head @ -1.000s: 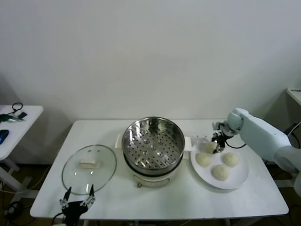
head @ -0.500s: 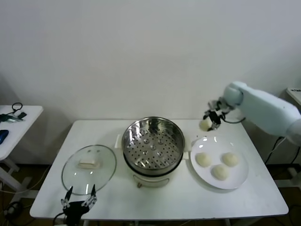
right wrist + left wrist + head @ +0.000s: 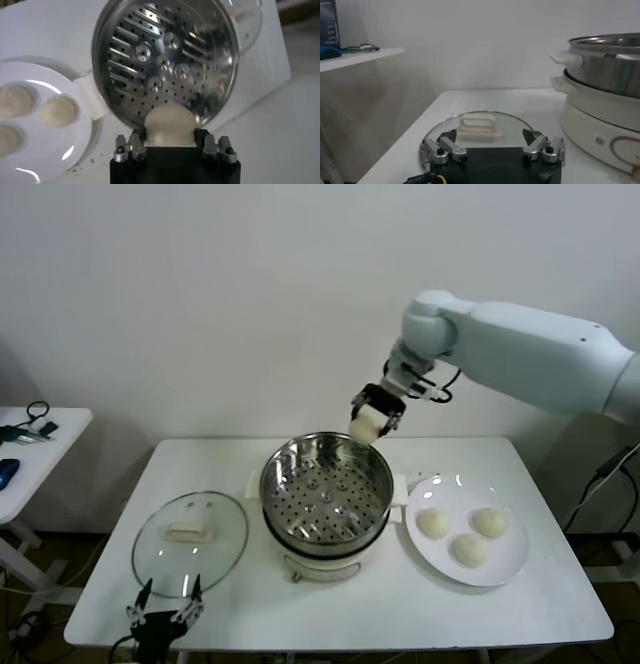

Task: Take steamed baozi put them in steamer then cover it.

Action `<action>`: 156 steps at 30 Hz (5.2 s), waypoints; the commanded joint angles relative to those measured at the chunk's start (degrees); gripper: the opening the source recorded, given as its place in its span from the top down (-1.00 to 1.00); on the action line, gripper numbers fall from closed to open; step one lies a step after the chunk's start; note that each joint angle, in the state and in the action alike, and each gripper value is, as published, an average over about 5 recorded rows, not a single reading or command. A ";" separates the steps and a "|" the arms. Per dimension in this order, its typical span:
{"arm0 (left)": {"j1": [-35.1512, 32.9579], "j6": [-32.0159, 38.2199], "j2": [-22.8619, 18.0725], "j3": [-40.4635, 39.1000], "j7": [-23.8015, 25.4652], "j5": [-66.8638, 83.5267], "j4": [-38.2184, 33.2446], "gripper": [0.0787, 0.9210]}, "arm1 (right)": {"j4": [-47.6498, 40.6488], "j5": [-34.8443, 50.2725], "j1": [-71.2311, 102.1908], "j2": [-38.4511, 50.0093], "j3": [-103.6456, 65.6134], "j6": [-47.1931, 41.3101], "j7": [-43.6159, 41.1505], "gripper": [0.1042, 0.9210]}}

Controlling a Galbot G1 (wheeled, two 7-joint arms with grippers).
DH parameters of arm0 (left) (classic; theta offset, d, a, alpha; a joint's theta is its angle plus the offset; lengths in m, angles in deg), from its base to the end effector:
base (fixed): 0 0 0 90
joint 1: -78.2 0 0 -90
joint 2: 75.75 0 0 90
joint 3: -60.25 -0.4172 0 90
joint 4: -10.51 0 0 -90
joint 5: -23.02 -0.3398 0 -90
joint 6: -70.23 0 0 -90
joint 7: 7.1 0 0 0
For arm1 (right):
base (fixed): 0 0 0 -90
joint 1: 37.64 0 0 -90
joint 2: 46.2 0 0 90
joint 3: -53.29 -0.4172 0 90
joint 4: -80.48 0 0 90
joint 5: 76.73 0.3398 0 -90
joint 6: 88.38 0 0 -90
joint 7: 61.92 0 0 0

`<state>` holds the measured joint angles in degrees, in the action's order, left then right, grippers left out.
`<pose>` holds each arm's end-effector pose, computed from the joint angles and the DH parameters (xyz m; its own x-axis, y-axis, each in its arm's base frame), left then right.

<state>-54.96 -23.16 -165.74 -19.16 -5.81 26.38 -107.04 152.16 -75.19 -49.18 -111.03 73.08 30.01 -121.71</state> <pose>0.0381 0.0554 -0.3922 -0.9378 -0.1419 0.3167 -0.1287 0.9897 0.0624 0.6130 0.0518 0.0137 -0.1741 -0.2121 0.9616 -0.2426 -0.9372 -0.2506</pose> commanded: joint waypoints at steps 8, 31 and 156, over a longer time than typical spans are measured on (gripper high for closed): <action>-0.38 0.01 0.48 -0.07 -0.02 0.04 -0.46 -0.77 | -11.21 -21.46 14.73 -10.29 -4.18 9.20 5.08 -0.31; -0.33 0.22 0.23 0.11 -0.46 0.25 -0.64 -0.77 | -17.84 -16.87 14.53 -12.00 -5.98 10.89 6.03 -0.67; -4.01 1.39 0.88 -1.03 -1.06 -1.17 -5.19 -0.77 | 5.69 44.21 6.82 -9.00 7.42 -61.01 21.65 -0.30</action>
<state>-58.94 -21.76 -164.89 -20.25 -6.86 25.15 -112.13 161.23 -27.50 -50.49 -116.05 80.91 -28.89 -102.72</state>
